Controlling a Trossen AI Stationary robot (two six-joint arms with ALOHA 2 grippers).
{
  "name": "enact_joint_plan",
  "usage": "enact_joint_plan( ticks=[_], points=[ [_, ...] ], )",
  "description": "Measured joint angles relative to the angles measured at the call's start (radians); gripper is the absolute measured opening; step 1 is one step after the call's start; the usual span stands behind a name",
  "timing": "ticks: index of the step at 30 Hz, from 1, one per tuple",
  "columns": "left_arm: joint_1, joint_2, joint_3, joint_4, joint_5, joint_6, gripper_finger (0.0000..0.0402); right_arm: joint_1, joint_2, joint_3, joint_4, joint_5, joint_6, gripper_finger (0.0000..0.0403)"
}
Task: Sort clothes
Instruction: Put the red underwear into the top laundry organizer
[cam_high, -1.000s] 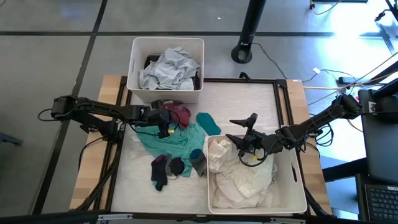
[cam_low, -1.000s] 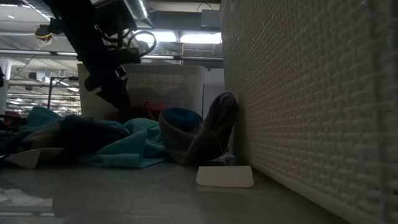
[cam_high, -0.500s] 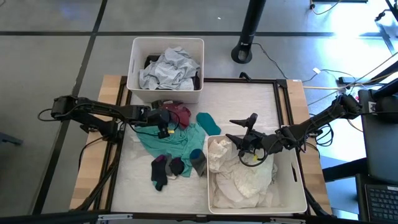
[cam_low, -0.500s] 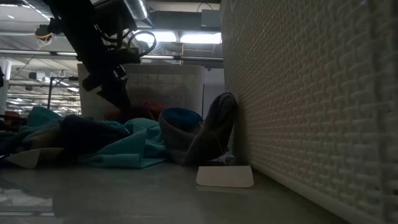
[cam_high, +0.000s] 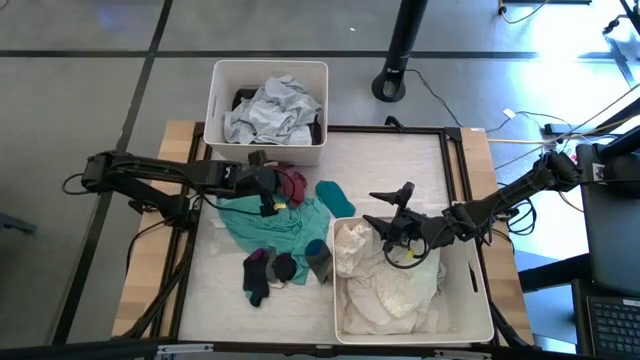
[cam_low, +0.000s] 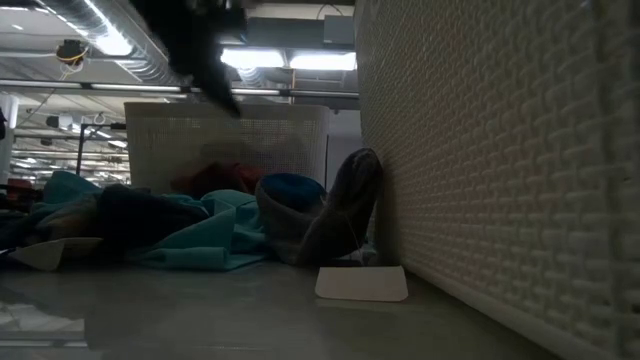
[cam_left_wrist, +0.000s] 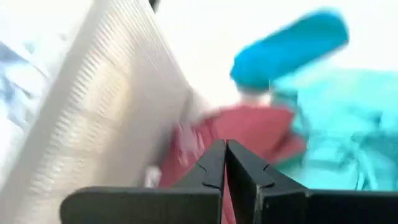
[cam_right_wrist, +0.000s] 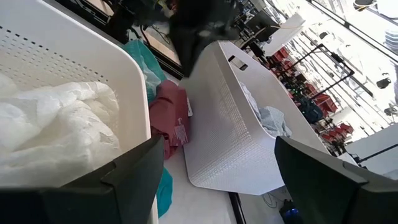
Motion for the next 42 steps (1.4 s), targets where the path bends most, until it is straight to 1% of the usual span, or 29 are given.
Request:
enact_joint_plan(
  ticks=[3, 6, 9, 11, 14, 21, 26, 30, 34, 37, 40, 42],
  points=[
    [0.001, -0.018, 0.081, 0.003, -0.008, 0.034, 0.0002, 0.0, 0.0, 0.0, 0.0, 0.0, 0.0, 0.031],
    [0.001, -0.04, 0.122, 0.024, -0.009, 0.035, 0.0004, 0.0, 0.0, 0.0, 0.0, 0.001, 0.0, 0.031],
    [0.001, -0.047, 0.122, 0.003, 0.009, -0.012, 0.0016, 0.0, 0.0, 0.0, -0.002, 0.0, 0.0, 0.031],
    [0.001, -0.046, 0.11, -0.018, 0.024, -0.016, 0.0026, 0.0, 0.0, 0.0, -0.005, -0.01, 0.0, 0.031],
    [0.001, -0.038, 0.089, -0.029, 0.026, -0.036, 0.005, 0.0, 0.0, 0.0, -0.009, -0.017, 0.0, 0.031],
    [0.003, -0.026, -0.003, -0.048, 0.027, -0.089, 0.0128, 0.0, 0.0, 0.0, -0.012, -0.018, 0.005, 0.031],
    [0.003, -0.014, -0.089, -0.029, 0.027, -0.085, 0.0162, 0.0, 0.0, 0.0, -0.012, -0.017, 0.006, 0.031],
    [0.004, -0.003, -0.165, 0.022, 0.027, -0.041, 0.0168, 0.0, 0.0, 0.0, -0.011, -0.015, 0.006, 0.031],
    [0.004, -0.004, -0.241, 0.151, 0.023, 0.043, 0.0168, 0.0, 0.0, 0.0, -0.008, -0.012, 0.004, 0.031],
    [0.009, -0.004, -0.282, 0.261, 0.019, 0.076, 0.0168, 0.0, 0.0, 0.0, -0.007, -0.011, 0.002, 0.031],
    [0.024, -0.004, -0.311, 0.325, 0.02, 0.119, 0.0168, 0.0, 0.0, 0.0, -0.004, -0.003, 0.0, 0.031],
    [0.037, -0.004, -0.326, 0.358, 0.022, 0.145, 0.0159, 0.0, 0.0, 0.0, -0.003, -0.002, -0.003, 0.031]
  ],
)
